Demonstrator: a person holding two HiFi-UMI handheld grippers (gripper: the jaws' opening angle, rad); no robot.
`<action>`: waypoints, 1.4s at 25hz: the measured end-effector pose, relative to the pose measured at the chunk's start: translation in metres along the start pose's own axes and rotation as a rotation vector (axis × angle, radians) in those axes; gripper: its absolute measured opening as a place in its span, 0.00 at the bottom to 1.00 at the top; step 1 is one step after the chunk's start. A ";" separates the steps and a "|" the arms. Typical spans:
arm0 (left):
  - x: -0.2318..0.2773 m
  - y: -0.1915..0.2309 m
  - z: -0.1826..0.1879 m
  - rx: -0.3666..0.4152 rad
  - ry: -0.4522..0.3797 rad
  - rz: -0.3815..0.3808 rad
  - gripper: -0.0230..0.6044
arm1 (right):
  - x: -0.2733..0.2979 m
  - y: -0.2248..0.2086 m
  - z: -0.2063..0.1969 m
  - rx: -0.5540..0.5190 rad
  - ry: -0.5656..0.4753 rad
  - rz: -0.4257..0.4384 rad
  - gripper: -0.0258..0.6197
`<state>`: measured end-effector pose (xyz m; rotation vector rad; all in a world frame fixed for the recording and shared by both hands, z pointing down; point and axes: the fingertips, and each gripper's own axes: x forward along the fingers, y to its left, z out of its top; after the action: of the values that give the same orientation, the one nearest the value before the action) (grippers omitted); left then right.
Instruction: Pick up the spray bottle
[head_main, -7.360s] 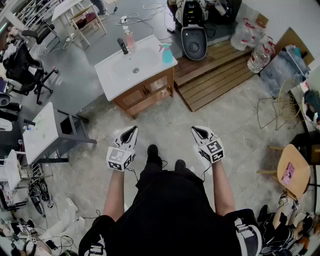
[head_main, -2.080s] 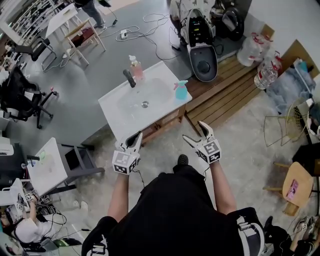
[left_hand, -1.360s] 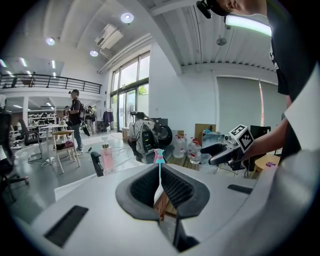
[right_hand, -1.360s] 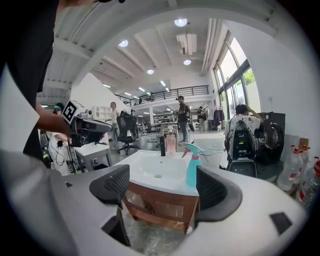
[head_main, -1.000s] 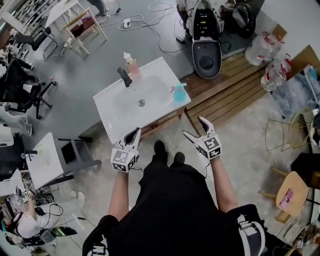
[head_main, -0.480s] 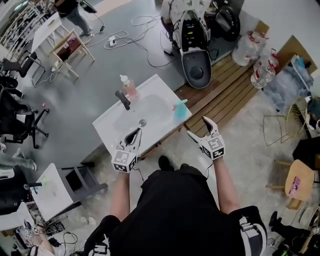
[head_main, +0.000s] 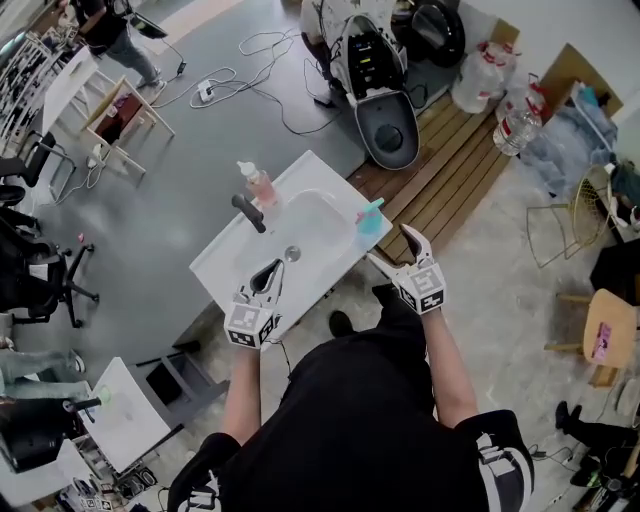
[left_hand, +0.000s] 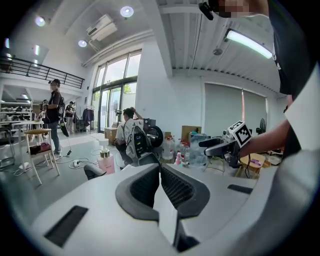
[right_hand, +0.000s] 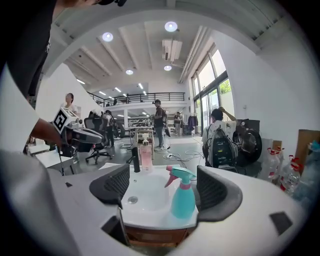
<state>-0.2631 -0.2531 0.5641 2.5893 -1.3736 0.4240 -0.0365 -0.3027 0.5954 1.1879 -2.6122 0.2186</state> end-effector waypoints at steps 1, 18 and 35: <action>0.001 0.003 -0.001 -0.001 0.002 -0.002 0.08 | 0.004 -0.001 0.001 0.012 -0.007 -0.008 0.71; 0.028 0.046 0.002 -0.025 -0.004 0.030 0.08 | 0.030 -0.018 -0.005 0.073 0.010 -0.019 0.71; 0.049 0.035 0.011 -0.005 0.012 0.037 0.08 | 0.040 -0.041 -0.027 0.148 0.022 -0.002 0.71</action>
<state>-0.2644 -0.3145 0.5706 2.5564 -1.4192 0.4402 -0.0262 -0.3518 0.6341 1.2272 -2.6141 0.4295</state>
